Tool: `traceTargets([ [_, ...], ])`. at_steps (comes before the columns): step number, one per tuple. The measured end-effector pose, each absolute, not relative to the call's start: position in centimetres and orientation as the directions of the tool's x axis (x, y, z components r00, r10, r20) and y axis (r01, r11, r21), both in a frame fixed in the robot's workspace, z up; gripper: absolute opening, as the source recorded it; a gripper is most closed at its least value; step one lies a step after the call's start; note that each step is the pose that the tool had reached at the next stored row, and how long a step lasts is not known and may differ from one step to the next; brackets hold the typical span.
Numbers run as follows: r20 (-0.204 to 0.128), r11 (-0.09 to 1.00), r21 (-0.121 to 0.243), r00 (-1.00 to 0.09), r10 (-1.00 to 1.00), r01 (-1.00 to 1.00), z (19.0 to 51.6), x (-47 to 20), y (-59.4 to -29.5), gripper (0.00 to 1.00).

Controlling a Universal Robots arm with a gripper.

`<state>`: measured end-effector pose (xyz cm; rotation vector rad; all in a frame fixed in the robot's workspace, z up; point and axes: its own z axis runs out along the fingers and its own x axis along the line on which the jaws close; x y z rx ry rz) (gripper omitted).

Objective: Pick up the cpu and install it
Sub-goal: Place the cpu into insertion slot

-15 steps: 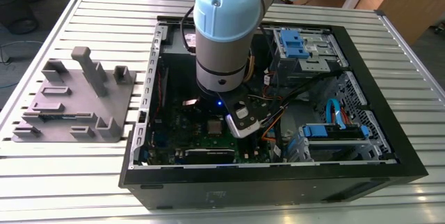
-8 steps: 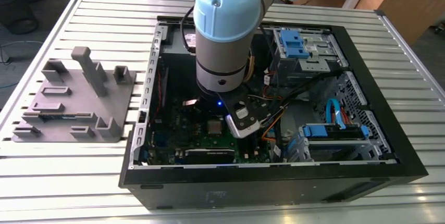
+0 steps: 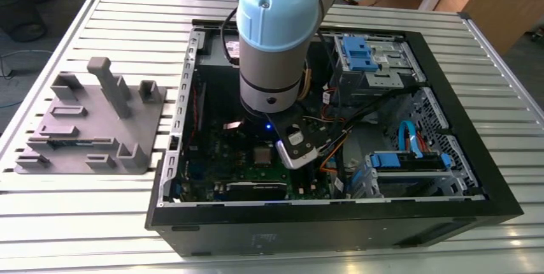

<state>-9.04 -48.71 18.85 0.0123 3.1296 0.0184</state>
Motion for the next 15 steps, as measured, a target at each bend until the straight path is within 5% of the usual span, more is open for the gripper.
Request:
traceTargets([
  [4,-0.012,1.0,0.012,-1.0,0.008,0.008,18.83,-9.04,-48.7,0.54],
  [15,-0.012,1.0,0.012,-1.0,0.008,0.008,19.04,-9.04,-48.71,0.54],
])
